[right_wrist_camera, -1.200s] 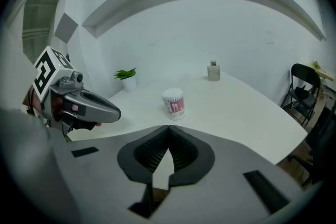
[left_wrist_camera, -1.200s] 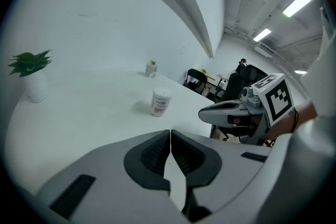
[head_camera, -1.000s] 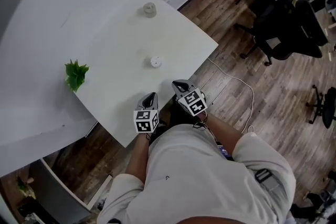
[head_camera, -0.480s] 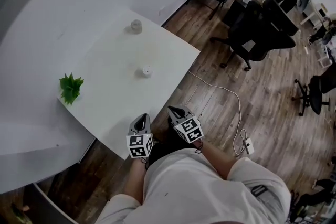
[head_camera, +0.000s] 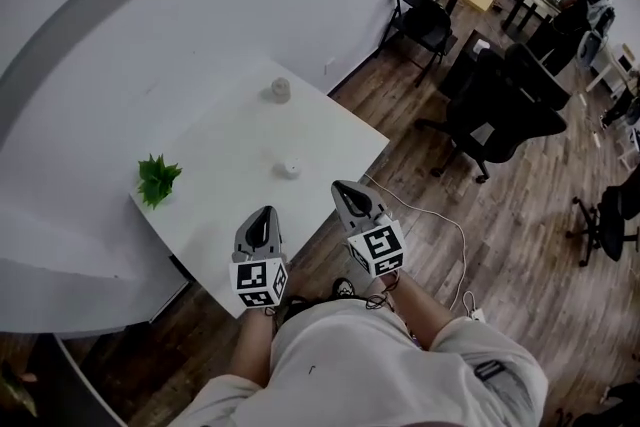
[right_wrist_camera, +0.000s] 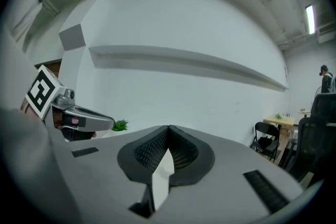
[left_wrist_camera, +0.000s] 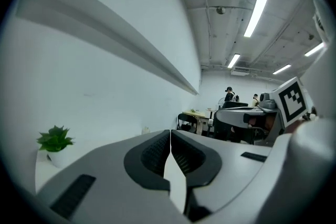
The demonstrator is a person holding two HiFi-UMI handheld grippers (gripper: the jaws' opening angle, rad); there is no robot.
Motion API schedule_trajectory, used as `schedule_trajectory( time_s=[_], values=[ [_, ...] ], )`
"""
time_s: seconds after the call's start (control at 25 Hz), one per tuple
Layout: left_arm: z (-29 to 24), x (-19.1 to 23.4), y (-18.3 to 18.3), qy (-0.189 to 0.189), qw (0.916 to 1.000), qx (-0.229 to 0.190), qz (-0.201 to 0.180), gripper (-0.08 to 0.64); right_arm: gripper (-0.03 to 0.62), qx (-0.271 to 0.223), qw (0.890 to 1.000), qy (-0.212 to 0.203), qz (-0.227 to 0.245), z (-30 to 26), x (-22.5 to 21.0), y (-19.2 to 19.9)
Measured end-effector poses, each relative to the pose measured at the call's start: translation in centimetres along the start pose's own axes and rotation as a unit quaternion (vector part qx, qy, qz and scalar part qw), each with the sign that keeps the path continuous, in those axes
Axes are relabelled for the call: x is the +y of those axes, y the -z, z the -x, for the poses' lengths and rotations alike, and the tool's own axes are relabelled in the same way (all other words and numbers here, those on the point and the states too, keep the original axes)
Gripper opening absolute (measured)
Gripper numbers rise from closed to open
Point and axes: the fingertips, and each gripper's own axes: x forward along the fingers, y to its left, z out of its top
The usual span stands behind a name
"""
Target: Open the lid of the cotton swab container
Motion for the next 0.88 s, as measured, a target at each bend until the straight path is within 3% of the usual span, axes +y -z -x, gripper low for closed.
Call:
schedule_trajectory(
  time_s=[0.16, 0.32, 0.6, 0.88],
  values=[
    [0.8, -0.7, -4.8, -0.012, 0.999, -0.042, -0.012, 0.023, -0.002, -0.036, 0.999, 0.008, 0.01, 1.8, -1.4, -3.6],
    [1.3, -1.0, -6.9, -0.026, 0.9976, -0.061, -0.021, 0.023, -0.002, -0.052, 0.999, 0.011, 0.003, 2.5, -1.8, -4.6],
    [1.9, -0.6, -5.8, -0.04, 0.9975, -0.054, -0.02, 0.023, -0.002, -0.056, 0.998, 0.019, 0.002, 3.6, -2.8, -4.9],
    [1.8, -1.3, -5.5, -0.029, 0.998, -0.05, -0.026, 0.023, -0.002, -0.051, 0.998, 0.022, -0.003, 3.7, -2.7, -4.3]
  ],
)
